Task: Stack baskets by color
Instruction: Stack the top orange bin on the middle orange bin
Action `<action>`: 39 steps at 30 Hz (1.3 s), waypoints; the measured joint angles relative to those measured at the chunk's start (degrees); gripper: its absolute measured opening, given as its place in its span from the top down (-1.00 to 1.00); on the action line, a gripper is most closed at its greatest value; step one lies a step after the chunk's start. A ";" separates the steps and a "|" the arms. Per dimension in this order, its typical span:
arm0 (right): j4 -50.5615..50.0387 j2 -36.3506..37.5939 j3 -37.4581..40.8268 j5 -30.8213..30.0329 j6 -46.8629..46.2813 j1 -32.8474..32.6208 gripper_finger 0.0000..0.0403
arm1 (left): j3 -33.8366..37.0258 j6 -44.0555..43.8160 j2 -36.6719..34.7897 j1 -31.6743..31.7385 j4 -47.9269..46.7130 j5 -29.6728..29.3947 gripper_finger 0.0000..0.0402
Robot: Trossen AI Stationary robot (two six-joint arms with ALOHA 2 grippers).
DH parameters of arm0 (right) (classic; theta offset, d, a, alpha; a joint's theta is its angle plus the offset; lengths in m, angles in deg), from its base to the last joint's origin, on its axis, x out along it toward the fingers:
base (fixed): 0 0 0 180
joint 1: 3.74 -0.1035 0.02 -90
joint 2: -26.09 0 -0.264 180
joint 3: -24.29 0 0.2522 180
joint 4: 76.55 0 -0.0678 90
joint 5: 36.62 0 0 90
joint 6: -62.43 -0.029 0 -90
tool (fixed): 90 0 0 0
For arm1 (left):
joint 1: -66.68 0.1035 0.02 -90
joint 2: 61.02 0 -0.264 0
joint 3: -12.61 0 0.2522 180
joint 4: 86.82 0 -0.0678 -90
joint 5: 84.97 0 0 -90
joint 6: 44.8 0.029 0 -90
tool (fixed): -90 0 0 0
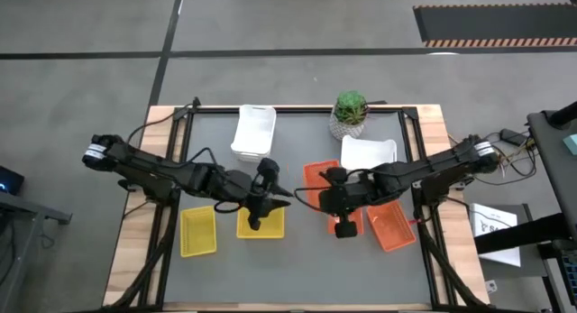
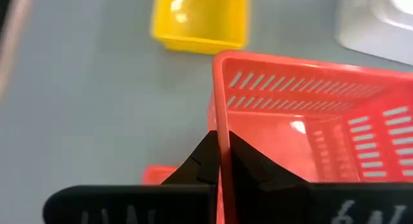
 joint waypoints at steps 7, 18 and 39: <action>8.49 4.21 11.47 -9.64 -9.88 -4.36 0.96 | 7.28 -2.64 -4.16 -0.03 13.29 -7.59 0.56; 15.81 4.42 19.51 -18.40 -15.96 -14.97 0.96 | 16.90 -3.93 -10.06 0.06 31.10 -11.41 0.56; 20.21 4.11 29.34 -26.25 -22.89 -22.16 0.96 | 18.74 -4.15 -11.05 0.08 35.11 -11.41 0.56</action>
